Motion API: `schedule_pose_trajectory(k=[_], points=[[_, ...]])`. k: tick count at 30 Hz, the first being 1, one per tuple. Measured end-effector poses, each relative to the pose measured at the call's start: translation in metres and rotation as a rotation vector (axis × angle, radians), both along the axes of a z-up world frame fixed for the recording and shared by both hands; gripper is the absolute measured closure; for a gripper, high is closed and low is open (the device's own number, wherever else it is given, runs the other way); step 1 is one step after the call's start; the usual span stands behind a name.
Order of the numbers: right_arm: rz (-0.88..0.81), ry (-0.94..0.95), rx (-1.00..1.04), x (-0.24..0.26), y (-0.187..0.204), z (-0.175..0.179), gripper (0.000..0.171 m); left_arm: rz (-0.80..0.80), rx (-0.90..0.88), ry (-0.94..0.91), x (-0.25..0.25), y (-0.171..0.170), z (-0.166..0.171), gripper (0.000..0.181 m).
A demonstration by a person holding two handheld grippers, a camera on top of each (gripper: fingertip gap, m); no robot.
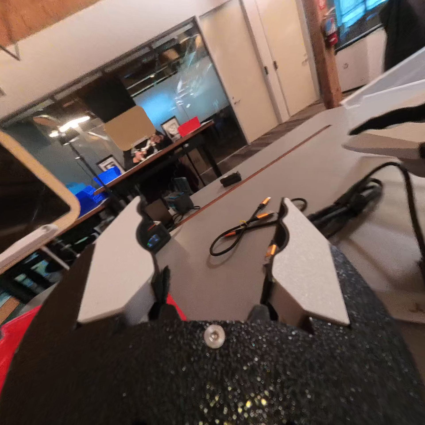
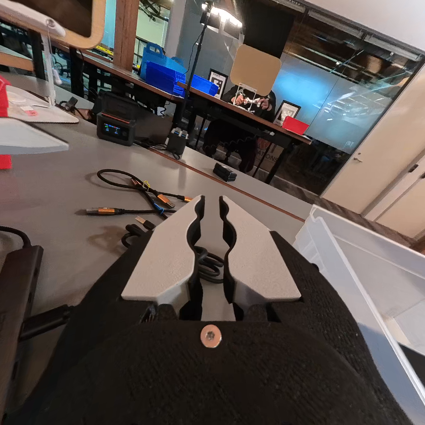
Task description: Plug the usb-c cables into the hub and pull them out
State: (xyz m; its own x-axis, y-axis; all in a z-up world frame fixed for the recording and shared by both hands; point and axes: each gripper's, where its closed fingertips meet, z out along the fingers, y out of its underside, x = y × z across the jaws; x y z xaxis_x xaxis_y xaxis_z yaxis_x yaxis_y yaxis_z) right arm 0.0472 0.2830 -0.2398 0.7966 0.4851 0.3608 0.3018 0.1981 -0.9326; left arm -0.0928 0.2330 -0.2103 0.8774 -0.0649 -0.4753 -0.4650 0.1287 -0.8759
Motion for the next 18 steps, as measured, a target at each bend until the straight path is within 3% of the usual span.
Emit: schedule_pose_trajectory(k=[11, 18], points=[[0.099, -0.079, 0.130, -0.013, -0.014, 0.000, 0.162, -0.083, -0.040, -0.062, 0.004, 0.000, -0.008, 0.093], [0.129, -0.074, 0.151, -0.016, -0.021, 0.004, 0.162, -0.148, -0.059, -0.011, 0.016, -0.001, -0.009, 0.094]])
